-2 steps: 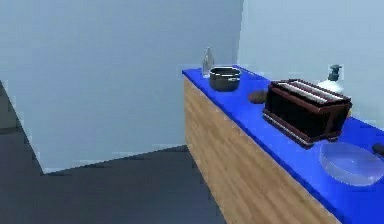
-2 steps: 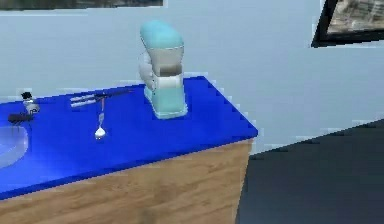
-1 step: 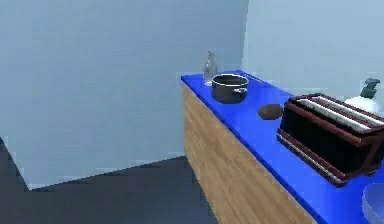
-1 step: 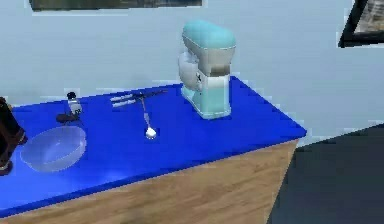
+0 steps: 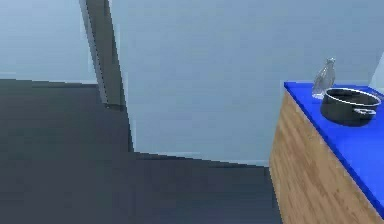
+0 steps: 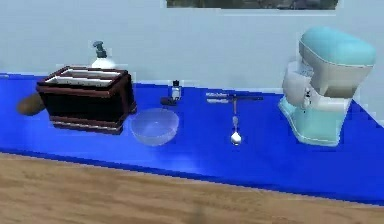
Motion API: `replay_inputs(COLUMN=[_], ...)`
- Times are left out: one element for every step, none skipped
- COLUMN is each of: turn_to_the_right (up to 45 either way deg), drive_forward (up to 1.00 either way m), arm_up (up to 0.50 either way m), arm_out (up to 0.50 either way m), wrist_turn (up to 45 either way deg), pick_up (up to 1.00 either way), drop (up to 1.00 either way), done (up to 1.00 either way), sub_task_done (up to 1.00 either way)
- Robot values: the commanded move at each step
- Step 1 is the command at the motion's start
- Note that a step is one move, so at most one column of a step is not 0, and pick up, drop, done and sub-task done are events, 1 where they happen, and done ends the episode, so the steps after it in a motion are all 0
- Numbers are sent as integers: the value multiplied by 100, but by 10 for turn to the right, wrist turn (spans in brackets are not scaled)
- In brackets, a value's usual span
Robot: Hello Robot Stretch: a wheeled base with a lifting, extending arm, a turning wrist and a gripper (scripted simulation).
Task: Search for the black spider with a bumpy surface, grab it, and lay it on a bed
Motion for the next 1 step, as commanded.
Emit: replay_inputs(turn_to_the_right=[-30], drive_forward=[0], arm_up=[0], arm_out=[0], wrist_turn=[0], pick_up=[0], drop=[0], done=[0], sub_task_done=[0])
